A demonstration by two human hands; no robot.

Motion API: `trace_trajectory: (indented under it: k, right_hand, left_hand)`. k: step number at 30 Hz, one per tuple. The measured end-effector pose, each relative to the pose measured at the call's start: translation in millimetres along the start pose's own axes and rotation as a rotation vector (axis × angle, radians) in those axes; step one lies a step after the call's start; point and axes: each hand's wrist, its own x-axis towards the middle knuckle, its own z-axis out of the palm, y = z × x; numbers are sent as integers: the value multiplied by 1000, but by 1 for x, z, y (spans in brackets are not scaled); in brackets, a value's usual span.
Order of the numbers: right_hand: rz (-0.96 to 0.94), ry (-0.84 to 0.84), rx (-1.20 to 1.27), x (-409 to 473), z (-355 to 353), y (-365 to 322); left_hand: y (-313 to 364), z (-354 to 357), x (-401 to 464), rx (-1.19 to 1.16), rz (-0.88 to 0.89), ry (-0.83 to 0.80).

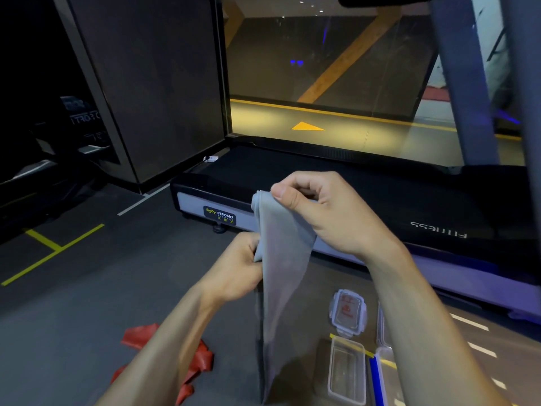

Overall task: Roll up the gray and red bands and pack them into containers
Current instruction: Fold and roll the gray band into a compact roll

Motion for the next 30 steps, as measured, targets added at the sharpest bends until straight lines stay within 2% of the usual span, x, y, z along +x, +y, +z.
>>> trace_trajectory:
  k: [6,14,18,27,30]
  right_hand:
    - [36,15,-39,0,0,6]
    - [65,48,-66,-2,0,5]
    - [76,87,-88,-2,-3,5]
    - [107,116,-70,-2,-4,8]
    - [117,122,-72,-2,-4,9]
  left_hand:
    - [7,5,-7,-45,5,-97]
    - [-3,9,-9,-30,-37,-8]
    - [-6,13,-7,-144,-32,45]
    - [-9,14,-8,-301,-74,-139]
    - [-8,14,-9,-272,-90,-138]
